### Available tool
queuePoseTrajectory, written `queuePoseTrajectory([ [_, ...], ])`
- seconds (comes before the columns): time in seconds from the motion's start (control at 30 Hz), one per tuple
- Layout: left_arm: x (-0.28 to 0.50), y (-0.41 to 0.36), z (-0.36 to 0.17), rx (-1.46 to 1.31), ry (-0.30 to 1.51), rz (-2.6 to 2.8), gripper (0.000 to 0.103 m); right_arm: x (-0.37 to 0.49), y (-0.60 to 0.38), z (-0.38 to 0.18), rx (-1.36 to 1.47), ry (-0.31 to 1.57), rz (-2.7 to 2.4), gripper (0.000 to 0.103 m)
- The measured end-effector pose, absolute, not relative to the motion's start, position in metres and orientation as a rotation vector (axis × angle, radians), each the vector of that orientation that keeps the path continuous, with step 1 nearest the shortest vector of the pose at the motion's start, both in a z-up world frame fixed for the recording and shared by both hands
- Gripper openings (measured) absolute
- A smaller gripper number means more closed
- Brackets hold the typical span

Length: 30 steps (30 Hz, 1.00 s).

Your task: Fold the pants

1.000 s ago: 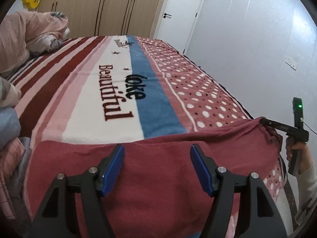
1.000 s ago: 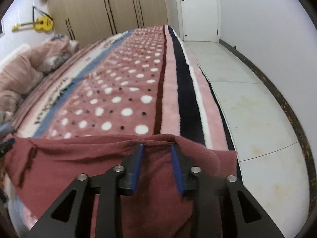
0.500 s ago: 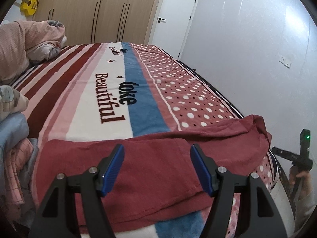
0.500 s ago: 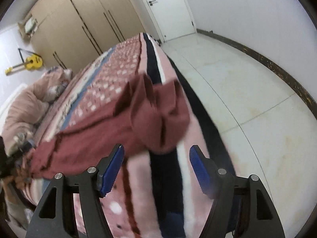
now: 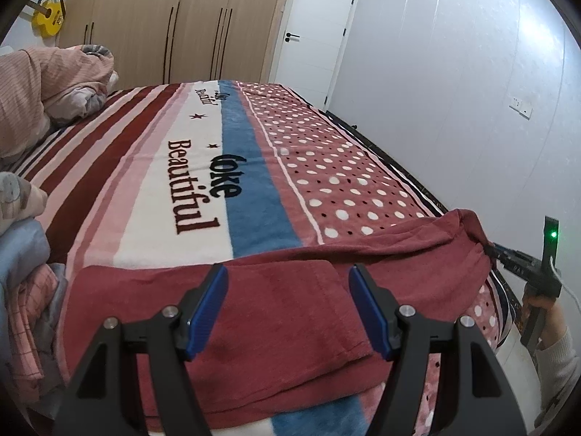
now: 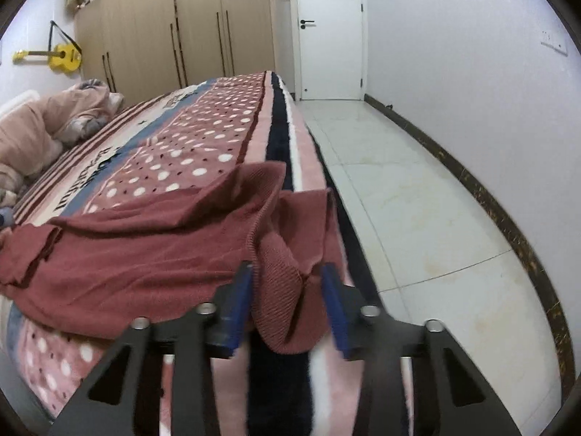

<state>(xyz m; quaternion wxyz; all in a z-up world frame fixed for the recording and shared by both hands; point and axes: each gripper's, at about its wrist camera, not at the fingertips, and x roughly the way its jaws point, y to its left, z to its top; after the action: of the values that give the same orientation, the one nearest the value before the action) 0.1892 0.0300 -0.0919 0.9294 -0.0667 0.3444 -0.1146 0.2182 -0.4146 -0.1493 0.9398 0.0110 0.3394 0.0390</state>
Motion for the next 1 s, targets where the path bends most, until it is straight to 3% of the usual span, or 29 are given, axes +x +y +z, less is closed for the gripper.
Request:
queuePoseTrajectory([
  [0.07, 0.190, 0.028, -0.092, -0.140, 0.706, -0.238, 0.065, 0.219, -0.421, -0.143, 0.019, 0.670, 0.041, 0.024],
  [0.17, 0.192, 0.025, -0.091, -0.136, 0.705, -0.247, 0.065, 0.225, -0.437, -0.141, -0.021, 0.671, -0.052, 0.013],
  [0.37, 0.195, 0.021, -0.091, -0.131, 0.707, -0.251, 0.065, 0.222, -0.456, -0.147, 0.055, 0.714, -0.002, 0.014],
  [0.43, 0.196, 0.021, -0.091, -0.133, 0.708, -0.249, 0.065, 0.215, -0.465, -0.143, 0.148, 0.699, 0.029, 0.022],
  [0.5, 0.195, 0.021, -0.090, -0.134, 0.707, -0.250, 0.065, 0.208, -0.475, -0.143, 0.259, 0.693, 0.068, 0.047],
  [0.57, 0.194, 0.021, -0.090, -0.133, 0.702, -0.248, 0.065, 0.199, -0.481, -0.149, 0.352, 0.708, 0.097, 0.053],
  [0.77, 0.194, 0.022, -0.090, -0.143, 0.702, -0.242, 0.065, 0.169, -0.485, -0.179, 0.615, 0.750, 0.191, 0.058],
  [1.0, 0.188, 0.030, -0.088, -0.159, 0.686, -0.230, 0.065, 0.208, -0.456, -0.189, 0.655, 0.696, 0.240, 0.059],
])
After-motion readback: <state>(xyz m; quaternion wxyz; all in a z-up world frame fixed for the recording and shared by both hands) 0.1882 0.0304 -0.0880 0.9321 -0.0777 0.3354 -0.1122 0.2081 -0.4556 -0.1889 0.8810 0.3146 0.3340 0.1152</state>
